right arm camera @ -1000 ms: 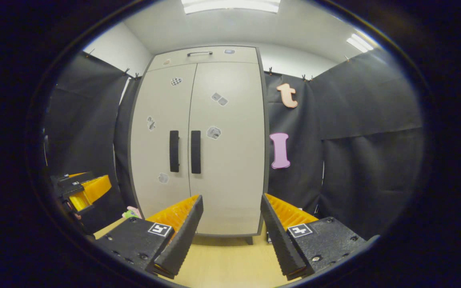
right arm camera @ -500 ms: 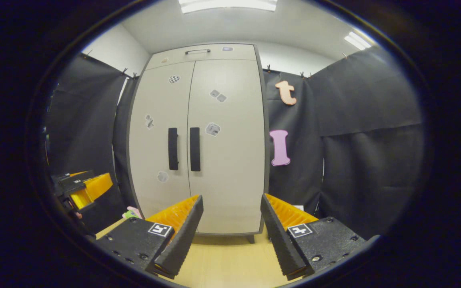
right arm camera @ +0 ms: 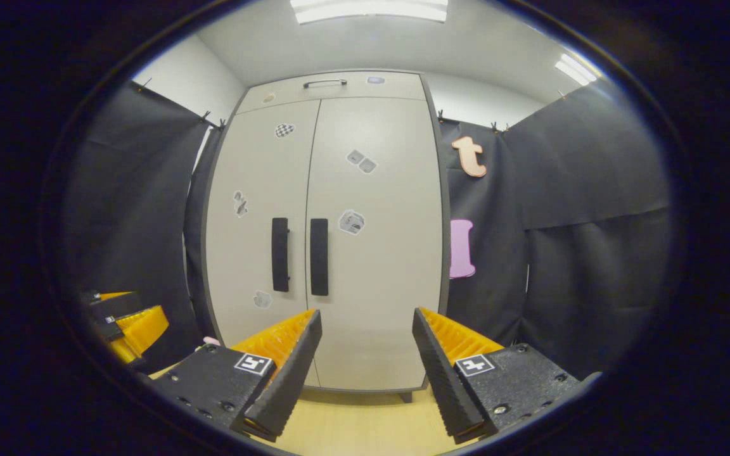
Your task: Open the right door of the double-door shoe cabinet with the right hand, and open the left door with the left hand.
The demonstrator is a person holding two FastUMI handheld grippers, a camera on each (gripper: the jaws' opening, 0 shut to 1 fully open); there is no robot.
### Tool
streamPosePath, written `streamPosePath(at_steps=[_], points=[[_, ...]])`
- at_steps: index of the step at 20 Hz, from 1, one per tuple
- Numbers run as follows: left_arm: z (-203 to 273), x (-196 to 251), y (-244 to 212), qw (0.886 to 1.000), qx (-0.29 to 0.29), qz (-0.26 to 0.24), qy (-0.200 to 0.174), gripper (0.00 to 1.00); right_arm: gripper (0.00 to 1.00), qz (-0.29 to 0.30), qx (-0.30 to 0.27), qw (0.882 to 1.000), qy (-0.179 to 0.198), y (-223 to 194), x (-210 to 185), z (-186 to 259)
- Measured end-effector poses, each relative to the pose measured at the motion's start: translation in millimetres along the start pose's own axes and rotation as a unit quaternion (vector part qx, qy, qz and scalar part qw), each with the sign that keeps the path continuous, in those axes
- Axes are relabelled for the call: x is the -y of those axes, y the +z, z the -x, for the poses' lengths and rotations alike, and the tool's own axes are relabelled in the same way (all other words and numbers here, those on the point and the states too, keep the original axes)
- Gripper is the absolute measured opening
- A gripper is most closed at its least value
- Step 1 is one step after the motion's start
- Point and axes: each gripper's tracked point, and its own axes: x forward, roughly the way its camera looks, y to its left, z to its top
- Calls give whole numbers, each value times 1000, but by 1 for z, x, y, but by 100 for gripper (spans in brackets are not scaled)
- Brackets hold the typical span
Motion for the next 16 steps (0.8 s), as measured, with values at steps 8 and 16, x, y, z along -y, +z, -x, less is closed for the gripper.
streamPosePath(at_steps=[8,16], points=[[16,-5,-15,1000,-24,13,0,93,90,-18,-13,999,39,17,-44,-106],[23,-42,-23,998,-29,29,44,92,89,-14,-26,999,36,22,-62,-175]])
